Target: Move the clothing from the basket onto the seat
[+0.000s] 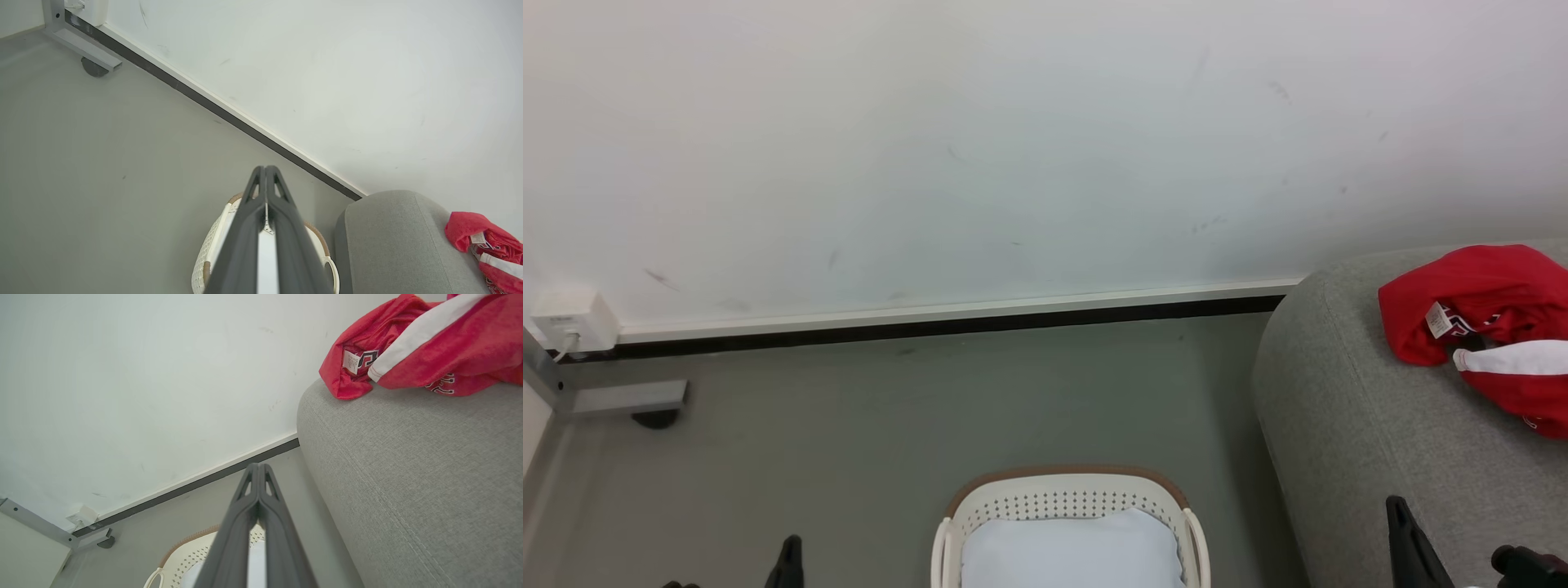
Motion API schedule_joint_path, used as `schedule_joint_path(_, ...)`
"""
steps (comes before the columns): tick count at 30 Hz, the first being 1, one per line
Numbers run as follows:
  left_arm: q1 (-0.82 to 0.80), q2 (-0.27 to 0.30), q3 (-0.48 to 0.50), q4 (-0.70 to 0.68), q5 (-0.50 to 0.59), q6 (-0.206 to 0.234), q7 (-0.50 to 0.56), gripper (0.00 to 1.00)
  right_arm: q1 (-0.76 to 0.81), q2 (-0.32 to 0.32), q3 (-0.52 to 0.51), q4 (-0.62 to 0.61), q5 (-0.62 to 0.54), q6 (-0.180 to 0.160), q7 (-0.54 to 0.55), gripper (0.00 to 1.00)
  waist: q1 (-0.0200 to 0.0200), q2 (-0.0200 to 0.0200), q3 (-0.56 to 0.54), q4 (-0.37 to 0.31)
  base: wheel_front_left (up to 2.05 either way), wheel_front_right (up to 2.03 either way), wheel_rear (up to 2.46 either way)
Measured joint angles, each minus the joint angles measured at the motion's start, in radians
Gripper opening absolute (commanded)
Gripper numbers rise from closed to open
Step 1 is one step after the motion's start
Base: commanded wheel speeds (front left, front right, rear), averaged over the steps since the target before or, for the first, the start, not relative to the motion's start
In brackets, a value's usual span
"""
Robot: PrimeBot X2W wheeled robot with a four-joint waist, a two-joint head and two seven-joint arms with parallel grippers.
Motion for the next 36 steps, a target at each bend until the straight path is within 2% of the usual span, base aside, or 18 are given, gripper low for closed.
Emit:
schedule_joint_path(17, -0.025, -0.013, 0.033, -0.028, -0.208, -0.024, 0.061, 0.0, -0.015, -0.001, -0.031, -0.032, 0.256, 0.0, 0.062, 0.0, 0.0, 0.0, 0.005, 0.006, 0.0, 0.0, 0.0)
schedule_joint_path(36, -0.052, -0.023, 0.064, -0.054, -0.413, -0.044, 0.12, 0.0, -0.031, -0.002, -0.059, -0.062, 0.491, 0.0, 0.12, 0.0, 0.0, 0.0, 0.01, 0.014, 0.0, 0.0, 0.0)
